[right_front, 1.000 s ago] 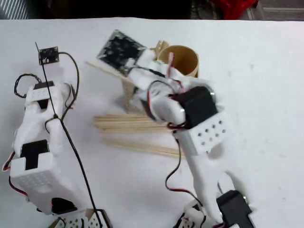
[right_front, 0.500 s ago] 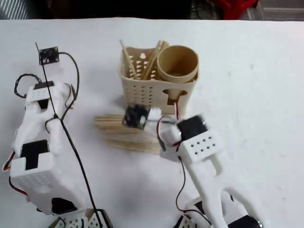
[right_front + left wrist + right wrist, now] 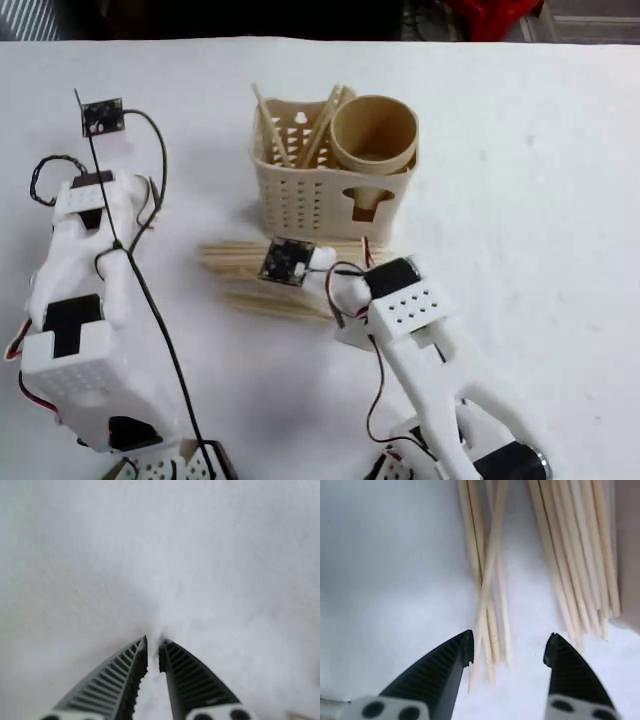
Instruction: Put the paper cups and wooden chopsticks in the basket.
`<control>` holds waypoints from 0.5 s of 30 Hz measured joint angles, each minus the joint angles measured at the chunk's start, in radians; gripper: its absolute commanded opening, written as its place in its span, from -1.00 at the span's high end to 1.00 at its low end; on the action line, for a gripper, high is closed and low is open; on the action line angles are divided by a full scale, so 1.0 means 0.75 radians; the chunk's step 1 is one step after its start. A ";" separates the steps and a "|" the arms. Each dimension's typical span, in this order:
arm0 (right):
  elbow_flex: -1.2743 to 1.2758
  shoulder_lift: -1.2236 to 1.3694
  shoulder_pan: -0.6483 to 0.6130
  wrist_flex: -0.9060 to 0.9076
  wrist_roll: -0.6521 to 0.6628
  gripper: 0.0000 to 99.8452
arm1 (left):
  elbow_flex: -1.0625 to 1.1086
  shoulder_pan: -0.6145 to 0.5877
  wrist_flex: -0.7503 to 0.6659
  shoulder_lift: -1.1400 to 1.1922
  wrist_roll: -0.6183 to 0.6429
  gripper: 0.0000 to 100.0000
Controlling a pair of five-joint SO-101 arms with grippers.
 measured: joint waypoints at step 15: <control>-0.198 0.550 -0.307 -0.303 -0.164 0.69 | 0.000 0.000 0.000 0.000 0.000 0.88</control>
